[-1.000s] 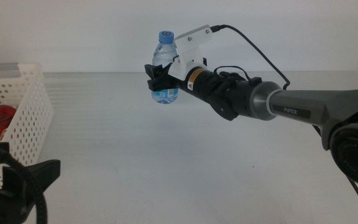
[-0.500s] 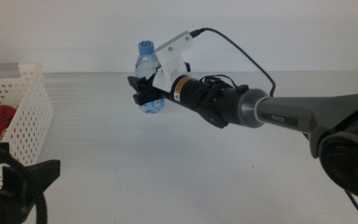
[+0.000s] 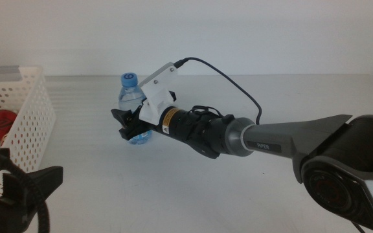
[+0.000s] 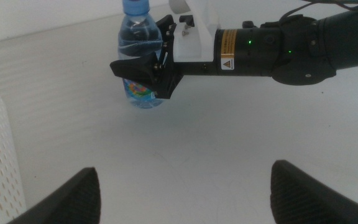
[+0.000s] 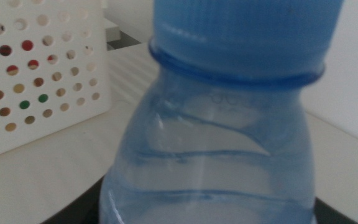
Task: Use arms to grab the bottles and put them into the dustbin to the left of the table.
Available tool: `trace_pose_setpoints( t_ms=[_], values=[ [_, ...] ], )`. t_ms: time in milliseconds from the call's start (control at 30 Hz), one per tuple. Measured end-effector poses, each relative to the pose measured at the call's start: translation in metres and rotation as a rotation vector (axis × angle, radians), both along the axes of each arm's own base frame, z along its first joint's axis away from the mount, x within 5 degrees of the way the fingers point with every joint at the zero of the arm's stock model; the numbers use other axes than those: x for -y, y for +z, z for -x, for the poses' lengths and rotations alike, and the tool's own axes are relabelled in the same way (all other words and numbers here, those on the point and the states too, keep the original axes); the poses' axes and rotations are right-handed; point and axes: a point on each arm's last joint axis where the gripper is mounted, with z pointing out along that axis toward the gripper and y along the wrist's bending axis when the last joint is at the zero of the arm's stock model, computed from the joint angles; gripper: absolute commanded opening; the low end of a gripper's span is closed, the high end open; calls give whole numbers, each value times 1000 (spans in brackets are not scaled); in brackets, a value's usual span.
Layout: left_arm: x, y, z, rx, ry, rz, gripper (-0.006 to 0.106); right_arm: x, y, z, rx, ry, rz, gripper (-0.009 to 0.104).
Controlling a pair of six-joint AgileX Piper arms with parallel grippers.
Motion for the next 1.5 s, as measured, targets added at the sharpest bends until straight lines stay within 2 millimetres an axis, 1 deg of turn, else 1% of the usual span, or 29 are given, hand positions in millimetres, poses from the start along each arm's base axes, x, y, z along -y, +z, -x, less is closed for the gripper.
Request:
trace_pose_setpoints(
  t_ms=[67,100,200,267,367,467,600,700,733,933,1033,1133,1267,1400,1500],
  values=[
    [0,0,0,0,0,0,90,-2,0,2,1,6,-1,1],
    [0,0,0,0,0,0,90,-3,-1,2,-1,6,1,41],
    [0,0,0,0,0,0,90,-3,-1,2,-3,5,9,69],
    [0,0,0,0,0,0,90,-3,-1,2,-10,0,20,83],
    [0,0,0,0,0,0,90,-2,-2,1,-24,-11,41,94],
    [0,0,0,0,0,0,90,-1,3,1,-35,-25,62,95],
    [0,0,0,0,0,0,90,5,25,2,-52,-60,90,94],
    [0,0,0,0,0,0,90,13,40,11,-76,-75,91,92],
    [0,0,0,0,0,0,90,16,41,15,-83,-72,99,92],
    [0,0,0,0,0,0,90,39,59,48,-84,-24,116,88],
    [0,0,0,0,0,0,90,50,67,68,-87,17,107,87],
    [0,0,0,0,0,0,90,64,80,89,-116,40,88,84],
    [0,0,0,0,0,0,90,84,114,119,-108,74,51,81],
    [0,0,0,0,0,0,90,104,145,146,-54,106,54,77],
    [0,0,0,0,0,0,90,118,163,164,-33,109,53,75]
  ],
)
